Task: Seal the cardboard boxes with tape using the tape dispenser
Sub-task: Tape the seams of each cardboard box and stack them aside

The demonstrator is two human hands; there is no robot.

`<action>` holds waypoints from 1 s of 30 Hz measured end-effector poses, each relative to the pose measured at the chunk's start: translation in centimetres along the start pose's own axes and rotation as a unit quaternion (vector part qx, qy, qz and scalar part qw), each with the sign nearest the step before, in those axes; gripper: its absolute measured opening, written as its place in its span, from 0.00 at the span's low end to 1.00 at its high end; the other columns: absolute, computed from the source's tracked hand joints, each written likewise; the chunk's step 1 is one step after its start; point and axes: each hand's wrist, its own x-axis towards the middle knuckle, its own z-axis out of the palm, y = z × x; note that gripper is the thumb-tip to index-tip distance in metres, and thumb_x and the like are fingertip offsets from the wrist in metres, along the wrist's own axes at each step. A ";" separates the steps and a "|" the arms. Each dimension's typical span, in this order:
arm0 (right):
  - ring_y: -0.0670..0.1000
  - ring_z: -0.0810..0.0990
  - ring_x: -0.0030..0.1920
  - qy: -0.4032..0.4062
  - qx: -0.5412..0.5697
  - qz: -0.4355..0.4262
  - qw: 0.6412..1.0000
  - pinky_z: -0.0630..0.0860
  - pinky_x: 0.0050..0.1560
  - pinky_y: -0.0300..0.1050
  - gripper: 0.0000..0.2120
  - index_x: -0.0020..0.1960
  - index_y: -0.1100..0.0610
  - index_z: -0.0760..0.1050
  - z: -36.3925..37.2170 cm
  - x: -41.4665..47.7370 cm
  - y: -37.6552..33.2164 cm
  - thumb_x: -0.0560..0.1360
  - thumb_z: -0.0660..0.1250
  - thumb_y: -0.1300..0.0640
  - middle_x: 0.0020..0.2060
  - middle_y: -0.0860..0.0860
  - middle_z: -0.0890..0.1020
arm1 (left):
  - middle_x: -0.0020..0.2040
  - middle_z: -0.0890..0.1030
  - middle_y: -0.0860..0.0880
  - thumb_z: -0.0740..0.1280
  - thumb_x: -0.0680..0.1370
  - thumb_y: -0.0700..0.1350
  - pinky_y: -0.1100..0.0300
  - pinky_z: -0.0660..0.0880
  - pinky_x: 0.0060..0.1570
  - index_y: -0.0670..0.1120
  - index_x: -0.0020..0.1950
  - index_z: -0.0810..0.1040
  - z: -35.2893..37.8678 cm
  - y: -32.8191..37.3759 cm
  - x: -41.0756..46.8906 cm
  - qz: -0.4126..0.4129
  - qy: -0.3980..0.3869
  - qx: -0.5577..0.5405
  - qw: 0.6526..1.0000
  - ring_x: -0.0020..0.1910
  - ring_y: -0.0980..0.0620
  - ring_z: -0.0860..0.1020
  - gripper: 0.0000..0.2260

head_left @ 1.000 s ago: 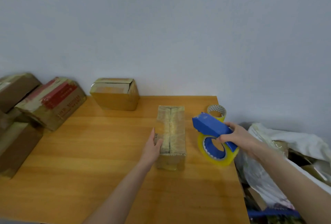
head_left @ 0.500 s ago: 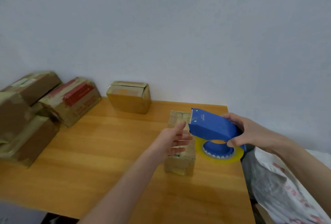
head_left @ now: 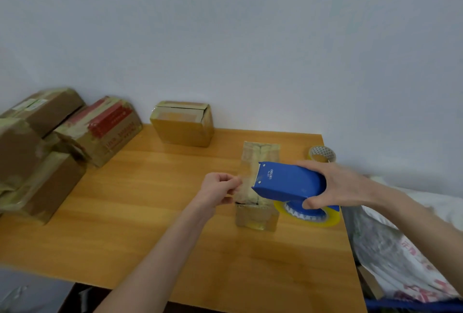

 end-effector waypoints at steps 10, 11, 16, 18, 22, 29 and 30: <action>0.43 0.79 0.51 -0.024 -0.014 0.086 0.996 0.77 0.51 0.40 0.32 0.62 0.36 0.64 0.7 -2.6 5.8 0.65 0.78 0.49 0.54 0.40 0.77 | 0.34 0.75 0.49 0.69 0.78 0.43 0.65 0.76 0.29 0.41 0.40 0.78 -3.3 -4.3 0.5 -0.050 0.063 0.041 0.996 0.35 0.53 0.73 0.08; 0.44 0.79 0.52 -0.021 -0.013 0.090 0.996 0.77 0.53 0.42 0.32 0.62 0.36 0.65 1.0 -2.5 6.2 0.65 0.78 0.50 0.54 0.40 0.77 | 0.34 0.75 0.49 0.69 0.78 0.43 0.64 0.75 0.30 0.41 0.41 0.78 -3.1 -4.4 0.6 -0.049 0.066 0.044 0.996 0.35 0.53 0.73 0.08; 0.44 0.78 0.52 -0.025 -0.016 0.102 0.994 0.77 0.54 0.43 0.33 0.64 0.36 0.64 1.4 -1.9 6.8 0.65 0.76 0.47 0.54 0.38 0.76 | 0.34 0.75 0.49 0.69 0.78 0.44 0.65 0.75 0.30 0.41 0.41 0.78 -3.1 -5.1 1.3 -0.053 0.073 0.051 0.995 0.35 0.53 0.73 0.08; 0.44 0.78 0.51 -0.034 -0.030 0.111 0.993 0.77 0.54 0.45 0.33 0.63 0.34 0.64 1.9 -1.7 7.1 0.64 0.76 0.45 0.53 0.38 0.76 | 0.34 0.75 0.49 0.69 0.78 0.44 0.65 0.76 0.30 0.41 0.40 0.78 -2.8 -5.6 1.6 -0.053 0.075 0.063 0.994 0.35 0.53 0.73 0.09; 0.46 0.78 0.51 -0.032 -0.044 0.127 0.990 0.77 0.56 0.49 0.31 0.59 0.31 0.61 3.3 -1.2 7.4 0.64 0.75 0.45 0.51 0.39 0.77 | 0.33 0.74 0.49 0.69 0.78 0.45 0.63 0.75 0.31 0.42 0.37 0.77 -2.2 -6.4 2.3 -0.056 0.084 0.085 0.991 0.34 0.53 0.72 0.11; 0.46 0.77 0.54 -0.041 0.014 0.136 0.990 0.75 0.58 0.47 0.30 0.58 0.33 0.61 5.1 -0.4 7.4 0.68 0.76 0.53 0.53 0.42 0.76 | 0.39 0.80 0.48 0.65 0.80 0.49 0.61 0.74 0.30 0.42 0.53 0.79 -0.2 -8.1 3.3 -0.052 0.067 0.157 0.984 0.34 0.53 0.73 0.11; 0.47 0.77 0.54 -0.039 0.015 0.139 0.989 0.75 0.59 0.48 0.31 0.58 0.33 0.61 5.2 -0.4 7.4 0.68 0.76 0.53 0.54 0.43 0.76 | 0.39 0.79 0.49 0.63 0.81 0.51 0.61 0.74 0.29 0.45 0.59 0.78 0.0 -8.2 3.3 -0.054 0.047 0.204 0.976 0.34 0.53 0.74 0.13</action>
